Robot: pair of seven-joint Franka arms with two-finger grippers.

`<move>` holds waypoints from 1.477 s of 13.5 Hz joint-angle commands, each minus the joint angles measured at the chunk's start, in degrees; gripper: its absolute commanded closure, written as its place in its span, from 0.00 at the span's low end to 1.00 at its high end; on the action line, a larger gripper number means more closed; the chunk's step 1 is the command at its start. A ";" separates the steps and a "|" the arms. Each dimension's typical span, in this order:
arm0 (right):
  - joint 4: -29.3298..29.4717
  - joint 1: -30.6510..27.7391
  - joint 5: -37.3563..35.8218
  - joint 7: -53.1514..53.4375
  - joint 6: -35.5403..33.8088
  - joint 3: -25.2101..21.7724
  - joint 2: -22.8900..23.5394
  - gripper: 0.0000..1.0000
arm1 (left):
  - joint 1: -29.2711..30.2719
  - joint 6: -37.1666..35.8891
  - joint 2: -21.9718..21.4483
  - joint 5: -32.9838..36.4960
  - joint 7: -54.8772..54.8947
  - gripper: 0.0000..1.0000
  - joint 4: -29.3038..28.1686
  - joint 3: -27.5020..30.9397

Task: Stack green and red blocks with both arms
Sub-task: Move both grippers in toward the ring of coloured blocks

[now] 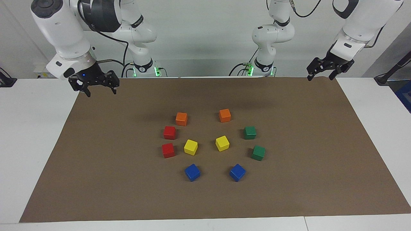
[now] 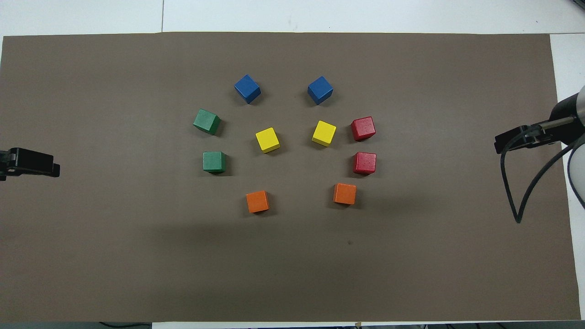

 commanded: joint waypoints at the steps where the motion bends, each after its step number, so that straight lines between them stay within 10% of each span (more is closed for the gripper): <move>1: -1.73 -0.55 -0.28 -0.61 0.38 0.54 -1.61 0.00 | -0.35 -0.32 -0.68 -0.94 0.49 0.00 -0.04 0.62; 8: -2.69 0.07 0.16 0.87 0.73 0.62 -1.96 0.00 | -0.96 1.60 -1.47 -0.86 1.45 0.00 -1.70 0.45; 15: -5.25 7.17 1.12 12.98 7.58 2.03 0.13 0.02 | -13.44 22.32 -2.17 -0.94 -2.67 0.00 -17.15 0.01; 20: -2.79 13.42 2.19 26.08 18.04 2.03 9.72 0.05 | -21.61 35.94 7.66 -0.94 -14.26 0.00 -21.12 0.10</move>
